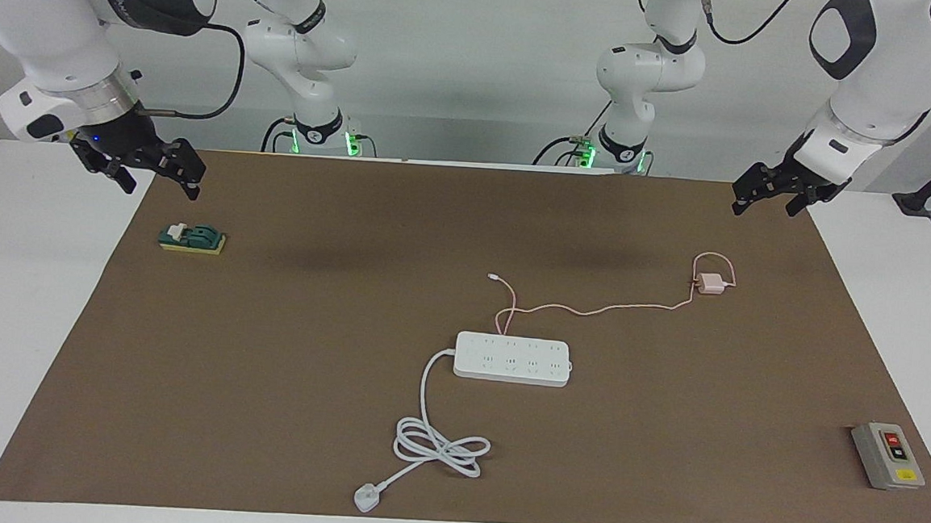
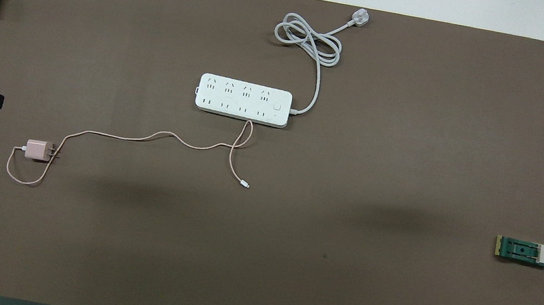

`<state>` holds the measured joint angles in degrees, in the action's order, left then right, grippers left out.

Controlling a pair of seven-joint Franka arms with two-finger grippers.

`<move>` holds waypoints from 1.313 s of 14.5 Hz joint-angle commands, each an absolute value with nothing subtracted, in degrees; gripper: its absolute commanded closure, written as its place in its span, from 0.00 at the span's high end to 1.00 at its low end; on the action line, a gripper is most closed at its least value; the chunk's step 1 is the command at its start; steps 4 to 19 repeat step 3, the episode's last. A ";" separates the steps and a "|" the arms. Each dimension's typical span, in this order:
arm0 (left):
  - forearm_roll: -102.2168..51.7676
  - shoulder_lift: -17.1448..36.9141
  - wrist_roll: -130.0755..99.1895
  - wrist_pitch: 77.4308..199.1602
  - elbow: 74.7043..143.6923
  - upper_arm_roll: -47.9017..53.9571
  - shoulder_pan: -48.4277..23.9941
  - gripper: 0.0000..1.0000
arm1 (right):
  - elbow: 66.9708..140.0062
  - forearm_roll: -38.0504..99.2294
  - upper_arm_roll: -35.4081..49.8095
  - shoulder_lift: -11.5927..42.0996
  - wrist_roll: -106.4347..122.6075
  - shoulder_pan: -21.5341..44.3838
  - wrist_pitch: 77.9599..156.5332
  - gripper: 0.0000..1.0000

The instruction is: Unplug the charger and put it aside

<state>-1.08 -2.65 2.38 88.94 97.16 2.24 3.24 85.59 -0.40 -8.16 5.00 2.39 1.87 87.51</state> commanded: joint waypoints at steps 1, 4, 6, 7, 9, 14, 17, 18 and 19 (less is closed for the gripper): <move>0.35 -3.69 2.81 89.12 98.17 1.93 2.46 1.00 | 84.81 0.00 -7.73 5.19 3.08 1.41 86.84 1.00; 0.35 -3.69 4.13 89.21 98.17 1.93 2.55 1.00 | 84.81 0.00 -7.73 5.19 3.08 1.41 86.84 1.00; 0.35 -3.69 4.13 89.21 98.17 1.93 2.55 1.00 | 84.81 0.00 -7.73 5.19 3.08 1.41 86.84 1.00; 0.35 -3.69 4.13 89.21 98.17 1.93 2.55 1.00 | 84.81 0.00 -7.73 5.19 3.08 1.41 86.84 1.00; 0.35 -3.69 4.13 89.21 98.17 1.93 2.55 1.00 | 84.81 0.00 -7.73 5.19 3.08 1.41 86.84 1.00; 0.35 -3.69 4.13 89.21 98.17 1.93 2.55 1.00 | 84.81 0.00 -7.73 5.19 3.08 1.41 86.84 1.00; 0.35 -3.69 4.13 89.21 98.17 1.93 2.55 1.00 | 84.81 0.00 -7.73 5.19 3.08 1.41 86.84 1.00; 0.35 -3.69 4.13 89.21 98.17 1.93 2.55 1.00 | 84.81 0.00 -7.73 5.19 3.08 1.41 86.84 1.00; 0.35 -3.69 4.13 89.21 98.17 1.93 2.55 1.00 | 84.81 0.00 -7.73 5.19 3.08 1.41 86.84 1.00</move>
